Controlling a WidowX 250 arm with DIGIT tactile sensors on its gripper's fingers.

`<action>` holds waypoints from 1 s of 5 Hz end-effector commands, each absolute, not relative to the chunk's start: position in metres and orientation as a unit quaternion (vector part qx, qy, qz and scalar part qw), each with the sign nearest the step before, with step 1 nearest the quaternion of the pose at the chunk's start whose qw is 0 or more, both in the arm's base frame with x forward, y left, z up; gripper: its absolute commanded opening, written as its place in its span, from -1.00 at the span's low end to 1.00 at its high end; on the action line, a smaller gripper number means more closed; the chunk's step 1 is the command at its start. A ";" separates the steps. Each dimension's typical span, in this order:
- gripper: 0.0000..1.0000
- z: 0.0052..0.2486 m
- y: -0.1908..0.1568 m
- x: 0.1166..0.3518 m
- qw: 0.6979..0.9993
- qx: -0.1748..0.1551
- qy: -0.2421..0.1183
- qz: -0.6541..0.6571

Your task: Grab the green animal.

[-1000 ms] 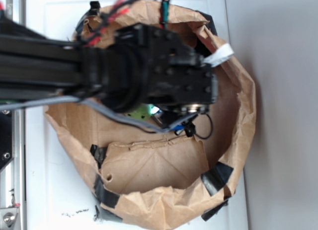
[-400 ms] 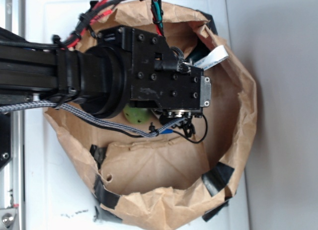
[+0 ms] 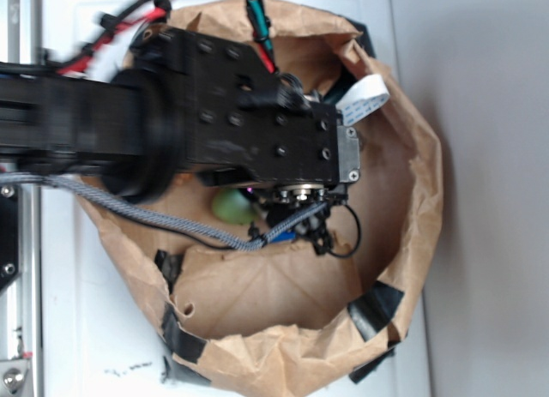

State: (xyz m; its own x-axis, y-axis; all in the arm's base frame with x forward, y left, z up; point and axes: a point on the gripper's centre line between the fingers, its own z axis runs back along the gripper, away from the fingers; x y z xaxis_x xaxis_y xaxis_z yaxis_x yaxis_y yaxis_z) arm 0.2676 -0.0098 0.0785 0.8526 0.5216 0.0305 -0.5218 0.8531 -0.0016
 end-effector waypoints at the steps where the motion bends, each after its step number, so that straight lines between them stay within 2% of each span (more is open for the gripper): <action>1: -1.00 0.153 -0.023 0.243 0.971 -0.080 -0.105 0.198; 2: -1.00 0.173 -0.021 0.236 0.972 -0.096 -0.106 0.186; 3: 0.28 0.166 -0.016 0.236 0.975 -0.077 -0.084 0.192; 4: 1.00 0.138 -0.009 0.237 0.978 -0.043 -0.092 0.182; 5: 1.00 0.117 -0.002 0.237 0.981 -0.023 -0.095 0.170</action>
